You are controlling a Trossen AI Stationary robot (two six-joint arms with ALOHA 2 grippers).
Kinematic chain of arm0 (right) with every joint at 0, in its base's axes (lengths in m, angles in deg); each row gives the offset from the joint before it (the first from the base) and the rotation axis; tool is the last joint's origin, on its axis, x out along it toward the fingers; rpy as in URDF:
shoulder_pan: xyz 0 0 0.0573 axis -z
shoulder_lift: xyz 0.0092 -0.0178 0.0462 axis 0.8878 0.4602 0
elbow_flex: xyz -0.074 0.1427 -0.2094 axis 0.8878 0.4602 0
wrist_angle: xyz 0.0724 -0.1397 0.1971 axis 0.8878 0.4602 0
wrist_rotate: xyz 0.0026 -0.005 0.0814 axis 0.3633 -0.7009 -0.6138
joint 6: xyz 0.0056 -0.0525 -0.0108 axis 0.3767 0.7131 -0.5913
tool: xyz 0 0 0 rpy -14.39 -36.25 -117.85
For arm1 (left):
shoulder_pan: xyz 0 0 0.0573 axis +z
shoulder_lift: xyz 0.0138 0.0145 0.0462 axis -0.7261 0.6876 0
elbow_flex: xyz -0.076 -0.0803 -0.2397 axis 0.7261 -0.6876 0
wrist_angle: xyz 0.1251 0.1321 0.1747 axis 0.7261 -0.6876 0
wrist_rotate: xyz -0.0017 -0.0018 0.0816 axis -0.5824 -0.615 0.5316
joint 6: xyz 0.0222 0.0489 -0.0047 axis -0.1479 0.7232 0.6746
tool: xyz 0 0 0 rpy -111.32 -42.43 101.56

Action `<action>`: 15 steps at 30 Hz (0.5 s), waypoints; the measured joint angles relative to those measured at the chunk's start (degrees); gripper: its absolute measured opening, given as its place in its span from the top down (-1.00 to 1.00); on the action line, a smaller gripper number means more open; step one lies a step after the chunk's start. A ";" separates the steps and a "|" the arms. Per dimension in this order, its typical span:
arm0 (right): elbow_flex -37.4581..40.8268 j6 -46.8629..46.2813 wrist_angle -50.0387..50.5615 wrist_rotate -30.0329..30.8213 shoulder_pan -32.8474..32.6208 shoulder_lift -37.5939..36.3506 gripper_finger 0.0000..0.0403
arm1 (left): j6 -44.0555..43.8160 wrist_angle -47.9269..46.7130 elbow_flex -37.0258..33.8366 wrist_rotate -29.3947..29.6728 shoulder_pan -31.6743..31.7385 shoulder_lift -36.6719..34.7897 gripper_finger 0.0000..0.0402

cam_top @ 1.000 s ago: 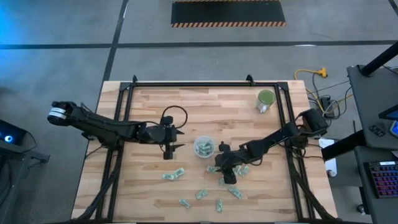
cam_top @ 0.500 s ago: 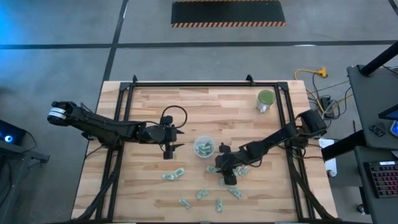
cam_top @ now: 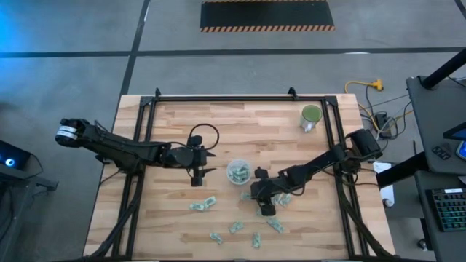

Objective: Pick and place Stevia / Truvia into bins
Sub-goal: Put the light green stevia packet into the transparent container

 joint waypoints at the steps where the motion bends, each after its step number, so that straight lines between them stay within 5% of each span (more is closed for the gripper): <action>1: 0.03 0.52 0.11 0.02 -0.05 -0.11 0.85 | 0.00 0.01 0.00 0.00 0.00 0.00 -0.09; 6: 0.09 1.14 4.68 -0.66 -0.17 -2.19 0.95 | 0.00 -0.15 0.00 0.00 0.00 0.00 -0.09; 10: 0.21 -2.10 18.29 0.18 -0.43 -7.28 0.96 | -0.07 -2.43 -0.04 -0.12 0.00 0.00 -0.09; 15: 0.37 -12.22 35.94 17.49 -0.69 -15.99 0.96 | -1.50 -5.04 -0.25 -0.17 0.04 0.10 -0.09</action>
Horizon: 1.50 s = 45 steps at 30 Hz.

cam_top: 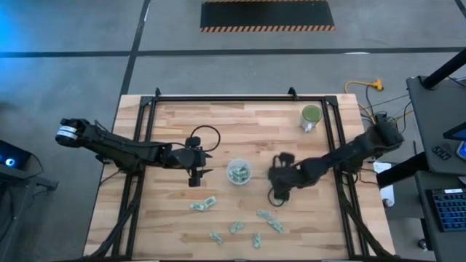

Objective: Pick and place Stevia / Truvia into bins
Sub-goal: Put the light green stevia packet into the transparent container

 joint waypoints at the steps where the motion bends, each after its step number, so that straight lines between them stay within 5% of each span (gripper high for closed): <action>1: -0.04 -1.47 1.15 4.70 -0.02 -1.75 0.96 | -0.01 -0.19 -0.10 0.00 0.00 0.03 -0.09; 4: -0.04 -0.93 -2.08 16.20 0.00 -5.98 0.96 | -0.01 -0.09 -0.24 0.00 0.00 0.03 -0.09; 7: -0.04 9.04 -11.36 19.84 0.38 -8.28 0.96 | -0.13 0.04 -0.28 -0.30 0.00 0.03 -0.09; 15: -0.68 28.38 -31.80 8.19 4.38 -5.11 0.96 | -6.00 0.48 -1.23 -11.91 -0.18 0.03 -0.09; 31: -7.93 28.38 -26.82 0.07 8.66 7.05 0.93 | -8.98 0.08 -3.04 -14.53 -1.79 0.05 -0.09; 45: -9.09 27.92 -19.64 -0.15 7.95 2.52 0.33 | -13.48 2.93 -6.37 -18.03 -2.27 0.90 -0.09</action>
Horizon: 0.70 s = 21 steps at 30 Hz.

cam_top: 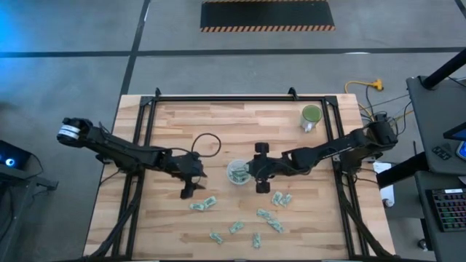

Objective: Pick and place Stevia / Truvia into bins
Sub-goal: Put the light green stevia packet into the transparent container

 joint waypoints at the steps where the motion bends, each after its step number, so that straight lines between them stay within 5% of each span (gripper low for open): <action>1: 0.14 -0.07 1.39 0.01 -0.22 -0.97 0.32 | -0.07 0.69 -0.22 -1.10 -0.49 0.42 -0.09; 9: 1.67 -3.18 8.54 0.50 -1.71 -5.55 0.31 | 1.79 15.36 -0.56 -3.09 -7.11 10.31 -0.09; 21: 2.84 -4.50 9.59 0.51 -1.81 -6.83 0.43 | -0.05 14.96 0.12 -2.66 -7.78 18.16 -0.09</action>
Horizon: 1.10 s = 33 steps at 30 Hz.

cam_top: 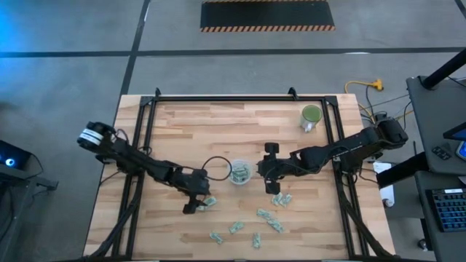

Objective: Pick and place Stevia / Truvia into bins
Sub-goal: Put the light green stevia packet into the transparent container

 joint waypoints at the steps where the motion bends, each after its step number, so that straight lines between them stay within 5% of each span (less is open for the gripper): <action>1: 0.00 0.00 -0.04 0.00 0.00 0.00 0.44 | -0.48 -0.08 0.02 -0.02 0.00 0.18 -0.09; 19: 0.11 0.02 0.31 0.00 0.00 0.00 0.58 | -2.96 -0.94 0.00 -1.23 -0.02 0.53 -0.06; 33: 0.13 -0.61 0.31 -0.04 0.00 0.00 0.64 | 0.26 -0.69 0.10 -1.03 0.09 3.11 0.62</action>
